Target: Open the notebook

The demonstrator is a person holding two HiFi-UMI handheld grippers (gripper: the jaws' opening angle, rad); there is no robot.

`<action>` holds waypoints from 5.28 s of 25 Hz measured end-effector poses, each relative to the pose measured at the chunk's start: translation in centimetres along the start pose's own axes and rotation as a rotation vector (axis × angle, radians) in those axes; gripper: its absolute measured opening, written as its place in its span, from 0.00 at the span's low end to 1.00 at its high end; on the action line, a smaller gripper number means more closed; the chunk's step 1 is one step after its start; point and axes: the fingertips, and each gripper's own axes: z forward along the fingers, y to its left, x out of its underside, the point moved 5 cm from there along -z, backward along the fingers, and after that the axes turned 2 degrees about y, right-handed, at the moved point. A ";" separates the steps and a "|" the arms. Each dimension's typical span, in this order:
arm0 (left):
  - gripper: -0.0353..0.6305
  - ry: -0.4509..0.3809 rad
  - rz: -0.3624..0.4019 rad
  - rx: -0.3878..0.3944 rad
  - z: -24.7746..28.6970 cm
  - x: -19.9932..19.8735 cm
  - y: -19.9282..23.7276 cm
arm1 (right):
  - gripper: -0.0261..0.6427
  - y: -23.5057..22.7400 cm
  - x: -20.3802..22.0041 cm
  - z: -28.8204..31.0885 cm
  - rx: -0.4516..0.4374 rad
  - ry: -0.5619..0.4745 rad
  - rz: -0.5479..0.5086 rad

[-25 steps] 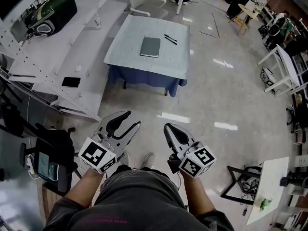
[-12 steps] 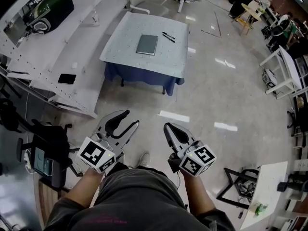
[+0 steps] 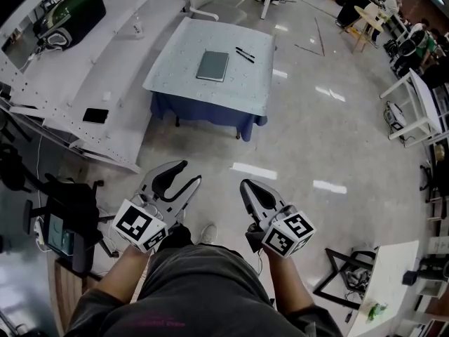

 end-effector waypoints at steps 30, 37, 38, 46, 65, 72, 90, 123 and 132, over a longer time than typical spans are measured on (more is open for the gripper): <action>0.31 0.016 -0.029 0.017 6.5 -0.2 11.0 | 0.04 -5.6 -3.2 10.7 0.028 0.032 0.023; 0.31 0.027 -0.042 0.027 8.2 -0.2 15.9 | 0.04 -6.7 -4.2 15.9 0.027 0.048 0.025; 0.31 0.028 -0.043 0.029 8.4 -0.3 16.6 | 0.04 -6.8 -4.4 16.6 0.028 0.050 0.024; 0.31 0.033 -0.048 0.052 10.4 -1.1 22.0 | 0.04 -7.6 -6.1 21.8 0.054 0.053 0.038; 0.31 0.021 -0.039 0.115 12.6 -3.3 31.5 | 0.04 -7.6 -9.7 30.5 0.124 0.021 0.033; 0.31 0.031 -0.042 0.117 12.9 -3.0 33.1 | 0.04 -8.1 -9.7 32.0 0.123 0.022 0.028; 0.31 0.062 -0.035 0.122 18.1 -2.9 36.2 | 0.04 -13.1 -11.8 34.8 0.138 0.015 0.049; 0.33 0.221 -0.081 0.012 39.9 0.6 39.3 | 0.04 -36.3 -19.3 38.8 0.034 0.120 0.122; 0.33 0.297 -0.028 0.004 43.6 3.0 39.1 | 0.04 -41.1 -19.4 39.0 0.027 0.142 0.158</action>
